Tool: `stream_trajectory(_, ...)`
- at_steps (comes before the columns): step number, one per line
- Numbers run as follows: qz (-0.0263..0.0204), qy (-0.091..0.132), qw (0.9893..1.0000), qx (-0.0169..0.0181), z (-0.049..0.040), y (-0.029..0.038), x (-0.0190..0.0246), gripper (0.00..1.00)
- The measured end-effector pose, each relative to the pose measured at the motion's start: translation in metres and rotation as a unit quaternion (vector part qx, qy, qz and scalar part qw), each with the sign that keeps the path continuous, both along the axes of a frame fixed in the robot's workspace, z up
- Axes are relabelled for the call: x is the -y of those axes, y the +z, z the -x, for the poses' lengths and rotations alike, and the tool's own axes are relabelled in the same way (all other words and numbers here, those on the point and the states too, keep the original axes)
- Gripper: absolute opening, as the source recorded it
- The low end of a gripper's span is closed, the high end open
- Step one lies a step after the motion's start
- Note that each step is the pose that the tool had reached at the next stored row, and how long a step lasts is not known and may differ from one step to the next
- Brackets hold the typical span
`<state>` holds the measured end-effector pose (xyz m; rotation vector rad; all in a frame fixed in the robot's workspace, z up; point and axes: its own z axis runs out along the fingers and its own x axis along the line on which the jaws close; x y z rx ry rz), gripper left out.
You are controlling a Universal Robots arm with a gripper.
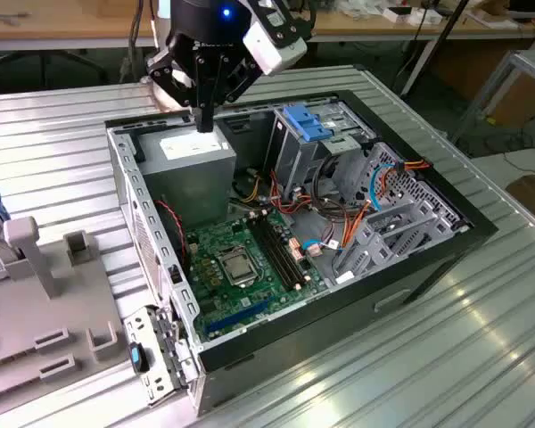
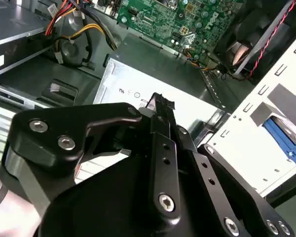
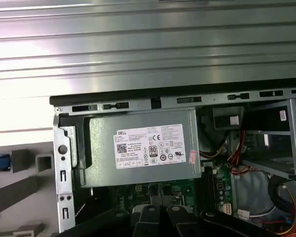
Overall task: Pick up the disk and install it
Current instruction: 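Reach for the disk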
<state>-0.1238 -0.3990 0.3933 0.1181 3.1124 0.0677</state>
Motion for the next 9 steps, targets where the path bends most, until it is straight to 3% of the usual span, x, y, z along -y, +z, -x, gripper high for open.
stream_trajectory(2, 0.0000, 0.000, 1.0000, 0.0000, 0.0066, 0.0000, 0.0003, 0.11)
stream_trajectory(9, 0.0000, 0.000, 1.0000, 0.0000, 0.0149, 0.0000, 0.0005, 0.11)
